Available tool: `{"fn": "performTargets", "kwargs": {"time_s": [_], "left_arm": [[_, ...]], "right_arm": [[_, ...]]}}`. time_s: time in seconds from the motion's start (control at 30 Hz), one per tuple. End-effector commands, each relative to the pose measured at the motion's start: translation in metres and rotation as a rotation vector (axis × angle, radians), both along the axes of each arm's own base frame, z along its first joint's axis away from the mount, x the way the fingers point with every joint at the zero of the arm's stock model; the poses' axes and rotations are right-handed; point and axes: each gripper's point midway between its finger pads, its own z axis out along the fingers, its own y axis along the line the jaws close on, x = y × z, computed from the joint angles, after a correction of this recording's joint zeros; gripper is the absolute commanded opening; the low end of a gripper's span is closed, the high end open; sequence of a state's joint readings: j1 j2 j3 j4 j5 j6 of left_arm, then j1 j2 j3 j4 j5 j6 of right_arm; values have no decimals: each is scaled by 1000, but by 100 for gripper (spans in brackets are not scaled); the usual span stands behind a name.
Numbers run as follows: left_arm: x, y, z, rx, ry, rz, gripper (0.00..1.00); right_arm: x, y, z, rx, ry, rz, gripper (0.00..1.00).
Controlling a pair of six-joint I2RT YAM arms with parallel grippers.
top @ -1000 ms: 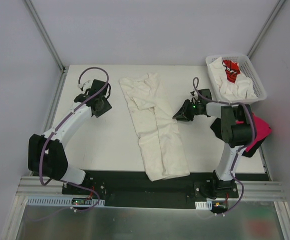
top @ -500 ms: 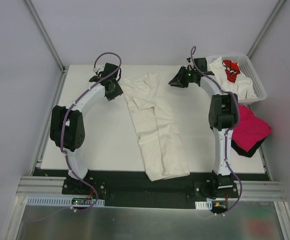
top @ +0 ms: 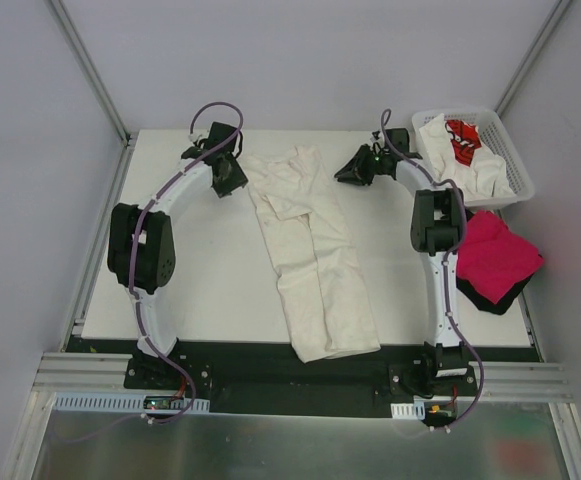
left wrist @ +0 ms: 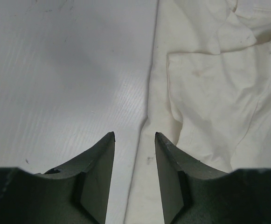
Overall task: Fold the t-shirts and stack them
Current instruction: Rotate the tshirt 90 degrees
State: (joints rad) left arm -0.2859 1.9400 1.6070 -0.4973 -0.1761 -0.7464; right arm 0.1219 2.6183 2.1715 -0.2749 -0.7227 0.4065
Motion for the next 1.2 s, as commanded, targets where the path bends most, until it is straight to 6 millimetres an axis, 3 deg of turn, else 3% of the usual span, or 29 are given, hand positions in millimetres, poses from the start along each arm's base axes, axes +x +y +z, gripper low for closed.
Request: {"fn": "performTargets", "kwargs": {"time_s": [0.0, 0.4, 0.5, 0.53, 0.67, 0.93, 0.97, 1.03, 1.17], "left_arm": [[10, -5, 18, -32, -39, -22, 39], [9, -6, 5, -43, -8, -9, 39], [10, -7, 0, -39, -2, -14, 39], [10, -7, -1, -38, -2, -17, 39], [8, -7, -6, -55, 12, -23, 39], [0, -3, 2, -52, -11, -27, 38], [-1, -3, 4, -49, -15, -32, 38], [-3, 0, 5, -41, -18, -30, 39], [-2, 8, -4, -32, -4, -3, 39]], "right_arm": [[10, 19, 11, 73, -18, 7, 27], [-9, 89, -7, 163, 29, 92, 27], [-12, 96, -6, 165, 26, 104, 27], [-13, 97, -4, 168, 26, 105, 27], [-17, 94, -4, 162, 31, 106, 1], [-11, 66, 6, 157, -6, 53, 1], [-11, 64, 5, 162, 3, 44, 4], [-7, 60, 5, 176, 10, 32, 25], [-2, 60, 7, 211, 11, 34, 28]]}}
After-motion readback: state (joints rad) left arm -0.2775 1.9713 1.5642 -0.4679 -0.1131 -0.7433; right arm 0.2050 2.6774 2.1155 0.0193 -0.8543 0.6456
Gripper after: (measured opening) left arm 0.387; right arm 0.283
